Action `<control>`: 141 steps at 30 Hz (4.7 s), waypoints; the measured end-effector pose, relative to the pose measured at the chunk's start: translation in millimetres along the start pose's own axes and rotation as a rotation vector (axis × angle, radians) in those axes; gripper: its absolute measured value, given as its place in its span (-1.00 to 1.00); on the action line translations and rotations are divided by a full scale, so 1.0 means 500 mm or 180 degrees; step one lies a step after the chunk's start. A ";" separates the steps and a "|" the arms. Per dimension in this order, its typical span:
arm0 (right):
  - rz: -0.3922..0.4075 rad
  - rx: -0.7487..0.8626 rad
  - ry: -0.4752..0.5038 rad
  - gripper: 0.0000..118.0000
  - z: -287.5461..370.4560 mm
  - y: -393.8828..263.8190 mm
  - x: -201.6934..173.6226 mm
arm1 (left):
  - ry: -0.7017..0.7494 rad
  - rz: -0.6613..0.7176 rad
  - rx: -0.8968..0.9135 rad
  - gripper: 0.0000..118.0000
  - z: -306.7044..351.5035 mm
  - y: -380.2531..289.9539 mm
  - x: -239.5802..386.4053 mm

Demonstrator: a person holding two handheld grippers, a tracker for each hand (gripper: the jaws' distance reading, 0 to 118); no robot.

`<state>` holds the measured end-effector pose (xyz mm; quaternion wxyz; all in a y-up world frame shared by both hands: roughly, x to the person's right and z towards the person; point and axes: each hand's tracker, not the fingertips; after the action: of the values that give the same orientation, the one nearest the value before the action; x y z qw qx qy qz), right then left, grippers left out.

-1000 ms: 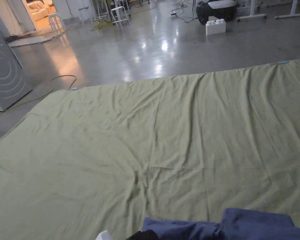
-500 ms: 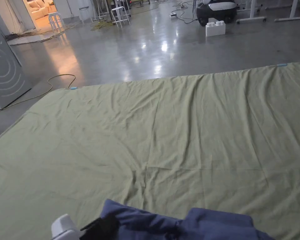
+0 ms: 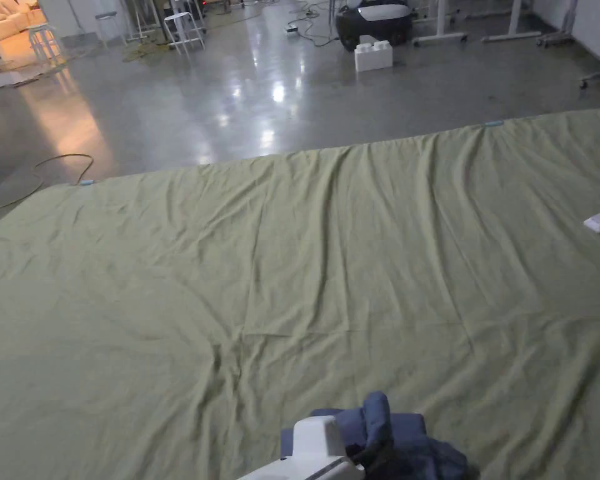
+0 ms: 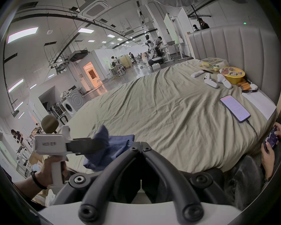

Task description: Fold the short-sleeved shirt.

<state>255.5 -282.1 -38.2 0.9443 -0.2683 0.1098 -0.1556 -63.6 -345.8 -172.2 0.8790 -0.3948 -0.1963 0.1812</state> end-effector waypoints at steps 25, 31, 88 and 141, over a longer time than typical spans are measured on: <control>-0.0271 -0.0260 -0.0112 -1.00 -0.008 -0.042 0.033 | -0.0253 0.0199 -0.0682 -0.99 -0.170 -0.053 0.014; 0.0087 -0.0564 0.0302 -1.00 -0.116 -0.022 -0.035 | -0.1005 0.0077 0.0011 -0.99 0.000 0.009 0.015; 0.0229 -0.0904 0.0854 -1.00 -0.221 -0.049 -0.121 | 0.1825 0.1215 0.0049 -0.35 0.440 0.180 -0.782; 0.0909 0.1271 0.0032 -1.00 -0.026 0.221 -0.185 | 0.1415 -0.1330 0.2644 -0.95 0.567 0.146 0.085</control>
<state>192.0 -166.5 -97.1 0.9905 -0.0573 0.1183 -0.0404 -177.4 -103.6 -46.4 0.9997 0.0062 0.0092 -0.0239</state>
